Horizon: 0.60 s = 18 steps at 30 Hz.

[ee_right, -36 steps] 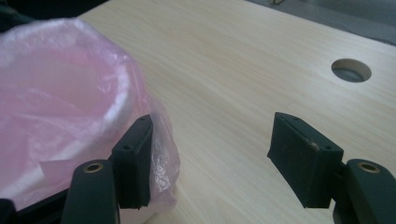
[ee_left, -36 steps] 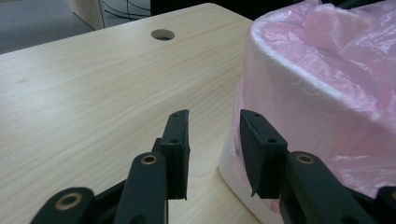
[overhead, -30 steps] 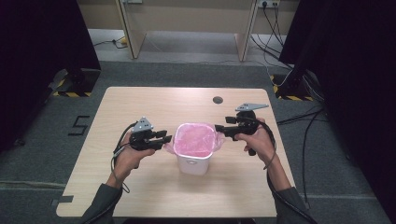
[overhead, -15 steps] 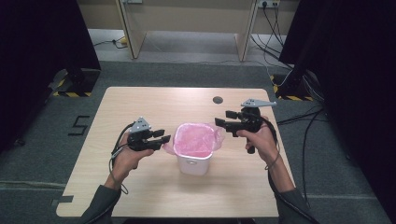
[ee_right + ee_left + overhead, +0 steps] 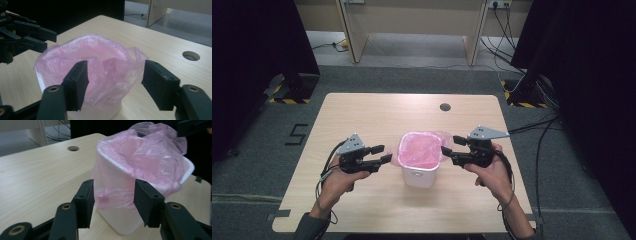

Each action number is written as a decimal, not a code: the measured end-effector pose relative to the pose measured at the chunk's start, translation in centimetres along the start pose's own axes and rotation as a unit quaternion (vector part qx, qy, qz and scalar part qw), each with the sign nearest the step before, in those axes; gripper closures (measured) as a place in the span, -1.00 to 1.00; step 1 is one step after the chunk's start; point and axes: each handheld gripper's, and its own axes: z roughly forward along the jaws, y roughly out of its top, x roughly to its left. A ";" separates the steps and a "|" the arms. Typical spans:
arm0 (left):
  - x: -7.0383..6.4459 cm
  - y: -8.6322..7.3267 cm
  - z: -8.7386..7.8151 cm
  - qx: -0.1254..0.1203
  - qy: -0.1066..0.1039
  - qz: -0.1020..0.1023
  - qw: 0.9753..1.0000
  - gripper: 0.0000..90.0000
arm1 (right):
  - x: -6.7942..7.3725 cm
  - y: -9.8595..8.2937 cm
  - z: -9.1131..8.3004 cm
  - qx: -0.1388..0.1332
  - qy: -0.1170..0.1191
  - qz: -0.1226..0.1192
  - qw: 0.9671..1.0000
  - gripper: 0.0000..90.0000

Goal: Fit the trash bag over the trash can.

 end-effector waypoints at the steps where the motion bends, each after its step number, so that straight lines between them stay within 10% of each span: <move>1: -0.1 -0.2 0.2 0.002 -0.009 -0.005 1.000 0.13 | 0.0 0.0 0.0 0.000 0.000 0.000 1.000 -0.10; 7: -1.0 -1.1 0.9 0.012 -0.063 -0.009 0.998 0.14 | -0.6 -2.3 0.5 0.014 0.019 0.039 0.999 0.13; 18: -2.2 -2.4 1.0 0.027 -0.091 0.000 0.996 0.15 | -0.3 -4.5 0.6 0.011 0.028 0.034 0.999 0.75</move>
